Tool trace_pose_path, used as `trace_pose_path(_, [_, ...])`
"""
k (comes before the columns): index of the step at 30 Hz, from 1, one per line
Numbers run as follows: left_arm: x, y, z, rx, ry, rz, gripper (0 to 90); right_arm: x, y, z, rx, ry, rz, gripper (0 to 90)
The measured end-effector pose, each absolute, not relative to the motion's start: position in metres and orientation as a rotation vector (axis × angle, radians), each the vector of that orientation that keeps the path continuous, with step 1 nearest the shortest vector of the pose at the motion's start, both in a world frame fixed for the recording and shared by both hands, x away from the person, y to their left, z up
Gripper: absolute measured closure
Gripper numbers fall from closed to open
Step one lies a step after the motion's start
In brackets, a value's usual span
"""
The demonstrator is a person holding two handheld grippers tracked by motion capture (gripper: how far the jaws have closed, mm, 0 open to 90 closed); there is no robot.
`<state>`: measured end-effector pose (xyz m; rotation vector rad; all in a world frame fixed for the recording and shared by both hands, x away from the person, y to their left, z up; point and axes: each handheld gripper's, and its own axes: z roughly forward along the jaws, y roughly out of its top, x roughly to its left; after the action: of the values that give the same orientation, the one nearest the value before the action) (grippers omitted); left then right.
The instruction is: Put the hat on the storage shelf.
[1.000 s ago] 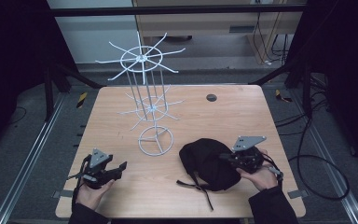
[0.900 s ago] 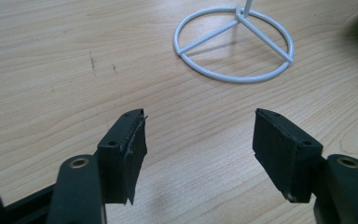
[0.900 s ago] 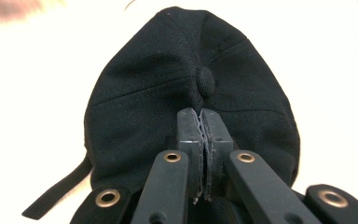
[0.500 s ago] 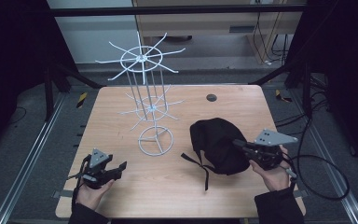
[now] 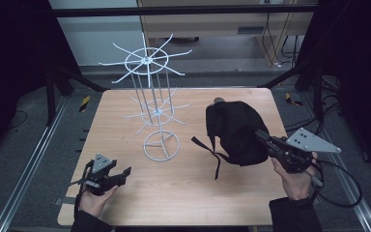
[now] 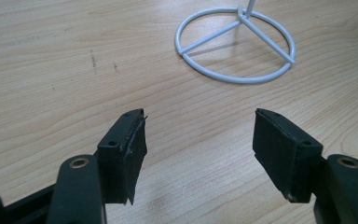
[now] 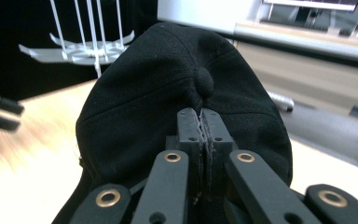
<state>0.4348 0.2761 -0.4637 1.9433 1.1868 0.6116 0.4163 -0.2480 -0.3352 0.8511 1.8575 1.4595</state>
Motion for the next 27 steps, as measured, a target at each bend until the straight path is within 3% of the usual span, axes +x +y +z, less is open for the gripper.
trace_pose_path(27, [0.435, 0.276, -0.465, 1.947, 1.191, 0.607, 34.5, 0.405, -0.221, -0.263, 0.697, 1.550, 1.717, 88.5])
